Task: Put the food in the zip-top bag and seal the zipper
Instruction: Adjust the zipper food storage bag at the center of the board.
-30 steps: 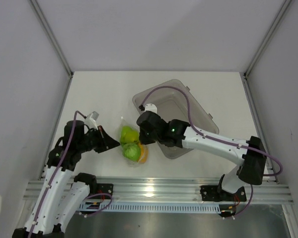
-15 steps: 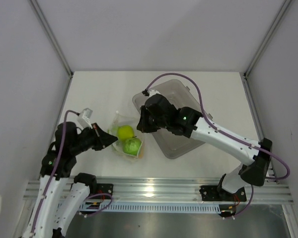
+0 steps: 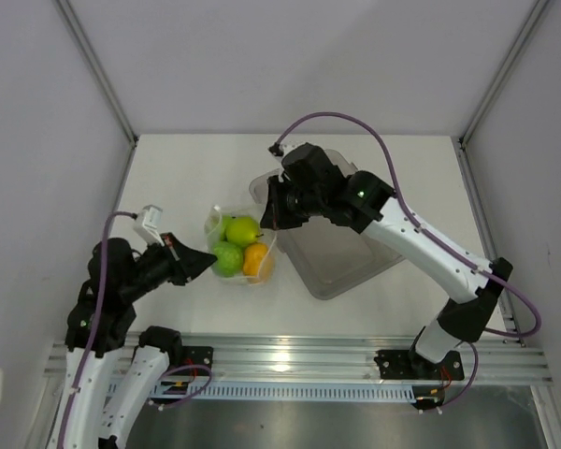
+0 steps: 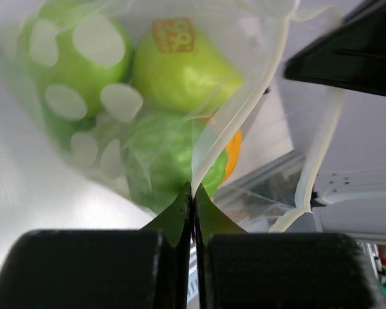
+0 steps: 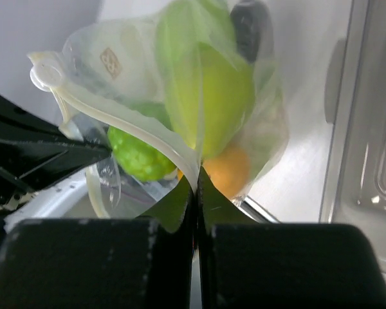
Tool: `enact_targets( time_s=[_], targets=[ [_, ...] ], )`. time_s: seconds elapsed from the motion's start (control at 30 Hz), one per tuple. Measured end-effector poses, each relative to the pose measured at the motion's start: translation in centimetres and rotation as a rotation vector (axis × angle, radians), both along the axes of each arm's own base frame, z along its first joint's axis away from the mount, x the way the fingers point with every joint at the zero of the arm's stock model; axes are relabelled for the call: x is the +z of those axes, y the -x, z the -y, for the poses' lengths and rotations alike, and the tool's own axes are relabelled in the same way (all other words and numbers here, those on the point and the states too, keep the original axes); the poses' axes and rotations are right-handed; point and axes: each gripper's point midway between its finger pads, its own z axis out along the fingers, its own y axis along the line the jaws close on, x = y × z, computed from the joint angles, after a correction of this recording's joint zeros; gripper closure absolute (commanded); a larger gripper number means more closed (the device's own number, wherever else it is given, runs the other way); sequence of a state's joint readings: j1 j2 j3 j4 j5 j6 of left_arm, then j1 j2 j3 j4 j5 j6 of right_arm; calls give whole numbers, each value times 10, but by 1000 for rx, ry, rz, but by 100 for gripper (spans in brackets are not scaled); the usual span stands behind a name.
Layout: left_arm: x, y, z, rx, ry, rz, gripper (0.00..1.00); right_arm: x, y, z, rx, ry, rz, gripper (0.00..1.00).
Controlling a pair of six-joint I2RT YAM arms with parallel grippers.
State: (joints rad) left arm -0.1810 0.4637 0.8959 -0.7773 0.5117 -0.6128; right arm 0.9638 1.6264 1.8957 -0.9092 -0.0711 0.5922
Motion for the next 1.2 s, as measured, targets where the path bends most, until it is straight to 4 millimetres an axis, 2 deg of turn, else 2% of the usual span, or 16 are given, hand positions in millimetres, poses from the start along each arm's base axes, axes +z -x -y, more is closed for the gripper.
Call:
enact_targets(
  time_s=[0.07,0.13,0.2,0.23,0.3,0.4,0.47,0.5,0.57,0.67,0.7,0.73,0.8,0.87,0.97,1.2],
  targets=[
    [-38,-6,0,5,-23,-109,99,-30,-1,1,7,60,-55,100],
    [-65,-3,-2,15,-49,-226,99,-61,-5,-2,7,133,-99,100],
    [-65,0,-3,21,-55,-246,99,-78,-4,-4,15,178,-129,100],
    [-56,4,-5,25,-56,-236,99,-81,-1,-4,21,194,-138,100],
    [-16,11,-6,26,-47,-153,99,-74,4,-4,35,200,-134,100],
    [46,18,-7,22,-8,48,99,-43,12,-13,69,119,-84,100],
    [58,17,-7,28,11,136,99,-28,20,-16,100,65,-67,100],
    [50,13,-7,31,9,135,99,-26,23,-17,114,41,-62,100],
    [17,0,-4,31,-5,63,99,-34,25,-16,121,36,-72,100],
    [-57,-18,0,31,-55,-171,99,-69,26,-17,123,97,-113,100],
    [-76,-20,0,33,-70,-233,99,-83,26,-18,121,130,-128,100],
    [-92,-20,0,34,-81,-288,99,-94,28,-22,125,157,-141,100],
    [-104,-17,0,36,-86,-329,99,-108,34,-30,144,188,-147,100],
    [-98,-16,0,33,-74,-304,99,-111,43,-38,167,201,-139,100],
    [-82,-15,2,35,-46,-260,99,-103,52,-46,193,188,-121,100],
    [-33,-12,8,15,38,-133,99,-98,53,-51,199,168,-111,98]
  ],
)
